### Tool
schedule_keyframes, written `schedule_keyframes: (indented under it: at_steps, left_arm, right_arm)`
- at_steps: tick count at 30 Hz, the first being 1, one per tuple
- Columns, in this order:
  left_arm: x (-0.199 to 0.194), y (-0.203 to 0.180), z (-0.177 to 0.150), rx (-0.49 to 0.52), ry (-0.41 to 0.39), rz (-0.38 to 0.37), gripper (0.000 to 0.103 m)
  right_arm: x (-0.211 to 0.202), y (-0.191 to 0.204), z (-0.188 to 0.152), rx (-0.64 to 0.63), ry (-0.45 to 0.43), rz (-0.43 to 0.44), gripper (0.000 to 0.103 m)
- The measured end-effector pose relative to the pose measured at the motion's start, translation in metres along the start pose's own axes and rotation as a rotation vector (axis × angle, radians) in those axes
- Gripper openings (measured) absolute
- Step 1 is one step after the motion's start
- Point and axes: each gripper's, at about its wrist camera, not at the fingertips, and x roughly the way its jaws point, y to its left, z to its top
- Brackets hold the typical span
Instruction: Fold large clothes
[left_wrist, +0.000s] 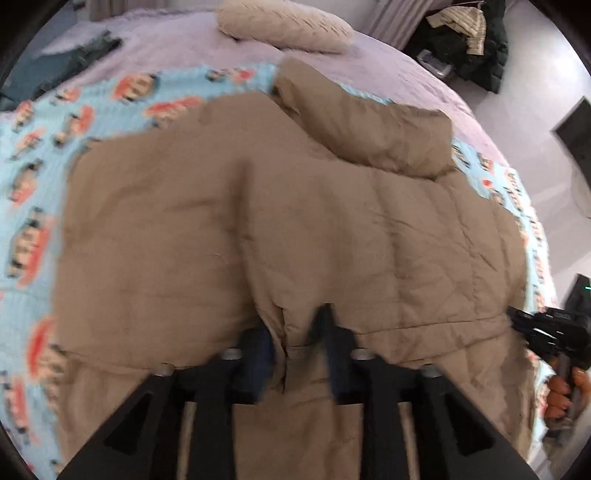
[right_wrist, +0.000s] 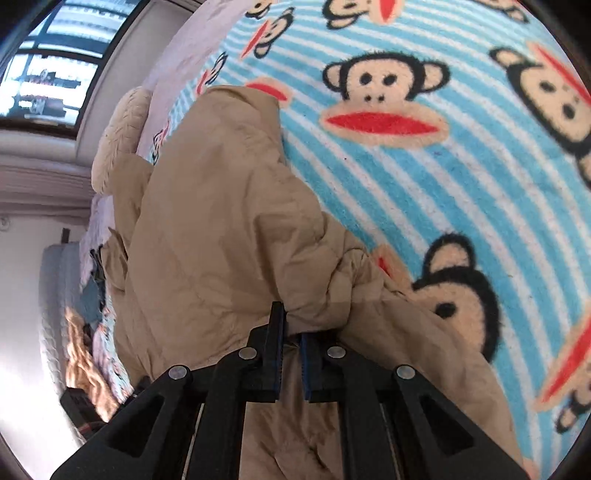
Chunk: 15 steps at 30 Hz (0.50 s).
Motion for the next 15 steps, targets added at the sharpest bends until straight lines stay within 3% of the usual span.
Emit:
schedule_keyframes:
  at_steps: [2, 5, 10, 15]
  left_arm:
    - [-0.019, 0.013, -0.001, -0.021, -0.045, 0.067, 0.056]
    - [-0.041, 0.033, -0.002, -0.044, -0.068, 0.102, 0.056]
    - [-0.052, 0.016, 0.01, 0.0, -0.084, 0.044, 0.056]
    - [-0.029, -0.027, 0.023, 0.058, -0.091, 0.004, 0.056]
  right_arm:
    - [-0.014, 0.002, -0.006, -0.038, 0.025, -0.047, 0.018]
    - [-0.03, 0.009, -0.018, -0.097, 0.029, -0.066, 0.025]
    - [-0.057, 0.03, -0.008, -0.266, -0.135, -0.171, 0.024]
    - [-0.043, 0.053, 0.031, -0.264, -0.174, -0.125, 0.019]
